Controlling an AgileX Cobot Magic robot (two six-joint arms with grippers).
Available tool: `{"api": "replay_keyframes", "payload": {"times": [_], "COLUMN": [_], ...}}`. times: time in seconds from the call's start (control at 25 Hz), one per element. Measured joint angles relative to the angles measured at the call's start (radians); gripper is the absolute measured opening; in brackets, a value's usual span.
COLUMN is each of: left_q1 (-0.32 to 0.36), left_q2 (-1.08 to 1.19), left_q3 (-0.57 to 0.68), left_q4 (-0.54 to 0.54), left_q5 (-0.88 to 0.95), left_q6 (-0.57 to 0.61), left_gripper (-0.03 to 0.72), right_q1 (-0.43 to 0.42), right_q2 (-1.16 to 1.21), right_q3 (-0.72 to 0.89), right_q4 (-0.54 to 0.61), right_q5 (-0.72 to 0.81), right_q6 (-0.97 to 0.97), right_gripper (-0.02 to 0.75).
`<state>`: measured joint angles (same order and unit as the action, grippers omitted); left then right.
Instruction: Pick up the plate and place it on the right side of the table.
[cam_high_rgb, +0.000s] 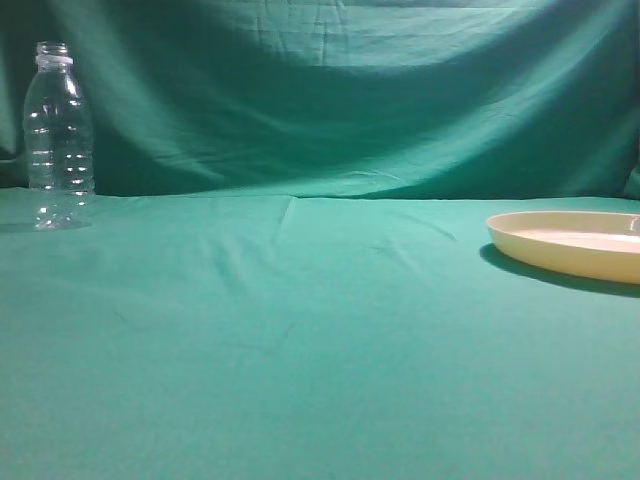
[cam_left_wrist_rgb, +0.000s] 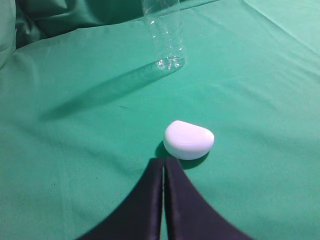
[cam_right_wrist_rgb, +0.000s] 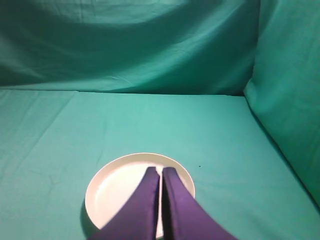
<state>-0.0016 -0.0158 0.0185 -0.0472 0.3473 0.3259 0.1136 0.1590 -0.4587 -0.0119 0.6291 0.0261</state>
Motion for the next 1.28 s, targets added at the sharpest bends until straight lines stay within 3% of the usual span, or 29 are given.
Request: {"api": "replay_keyframes", "payload": {"times": [0.2,0.52,1.28], "left_q1": [0.0,0.0,0.0], "left_q2": [0.0,0.0,0.0], "left_q3": [0.0,0.0,0.0], "left_q4": [0.0,0.0,0.0], "left_q5": [0.0,0.0,0.0], "left_q6": [0.0,0.0,0.0], "left_gripper": [0.0,0.0,0.0], "right_q1": [-0.002,-0.002,-0.004], "right_q2": [-0.156,-0.17,-0.17], "right_q3": [0.216,0.471,0.486], "right_q4": [0.0,0.0,0.0], "right_q5": [-0.151,-0.289,-0.254], "right_q6": [-0.006,-0.006,-0.006], "right_gripper": [0.0,0.0,0.0]}}
